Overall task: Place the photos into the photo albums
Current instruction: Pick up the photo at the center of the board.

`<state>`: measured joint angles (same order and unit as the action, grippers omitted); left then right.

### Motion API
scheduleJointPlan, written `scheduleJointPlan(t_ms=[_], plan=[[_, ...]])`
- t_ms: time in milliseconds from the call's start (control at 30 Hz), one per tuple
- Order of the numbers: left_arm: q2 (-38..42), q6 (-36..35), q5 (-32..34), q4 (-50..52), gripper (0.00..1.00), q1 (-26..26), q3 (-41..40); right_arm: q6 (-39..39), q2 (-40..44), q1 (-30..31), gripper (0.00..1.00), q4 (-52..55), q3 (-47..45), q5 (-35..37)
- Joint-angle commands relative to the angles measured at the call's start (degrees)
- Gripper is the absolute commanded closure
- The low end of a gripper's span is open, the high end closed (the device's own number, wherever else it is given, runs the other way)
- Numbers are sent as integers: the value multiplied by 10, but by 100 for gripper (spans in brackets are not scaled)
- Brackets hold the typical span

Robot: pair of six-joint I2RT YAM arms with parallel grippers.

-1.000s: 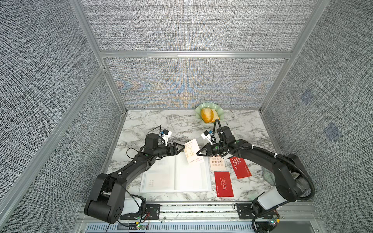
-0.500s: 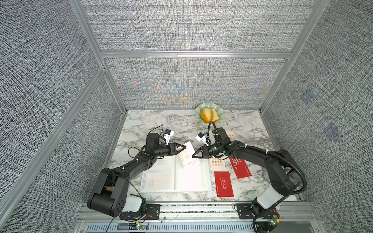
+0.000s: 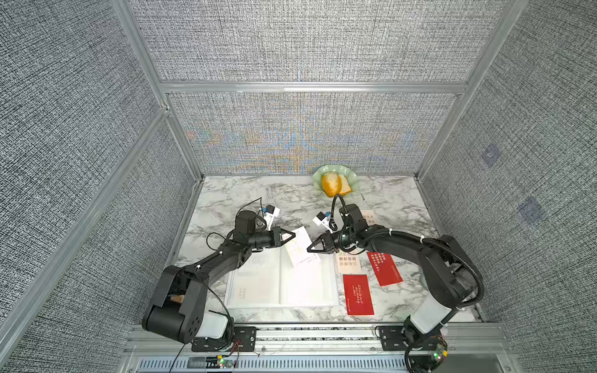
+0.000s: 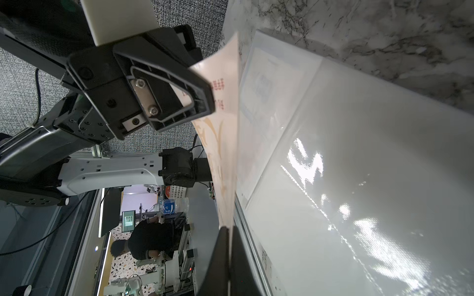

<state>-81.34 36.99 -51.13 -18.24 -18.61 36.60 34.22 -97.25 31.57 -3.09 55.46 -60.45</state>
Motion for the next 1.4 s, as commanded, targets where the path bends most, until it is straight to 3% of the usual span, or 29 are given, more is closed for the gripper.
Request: scheduleJointPlan(t_ms=[0, 133, 300, 400, 633, 967, 1367], plan=[[-3, -7, -1, 7, 100, 2, 3, -7, 3, -3, 100, -5, 6, -17], [-3, -1, 0, 2, 100, 2, 5, -9, 7, -9, 99, 4, 9, -15], [7, 27, 15, -26, 100, 2, 4, 2, 29, -22, 65, 5, -4, 20], [16, 52, 22, -52, 100, 5, 3, 14, 43, -25, 59, -2, -13, 38], [38, 110, 51, -102, 100, 27, -8, 41, 66, -25, 58, -7, -44, 92], [68, 251, 116, -261, 100, 59, -95, 177, 92, 14, 44, -189, -108, 158], [107, 311, 175, -307, 100, 61, -153, 315, 7, 64, 40, -373, -76, 202]])
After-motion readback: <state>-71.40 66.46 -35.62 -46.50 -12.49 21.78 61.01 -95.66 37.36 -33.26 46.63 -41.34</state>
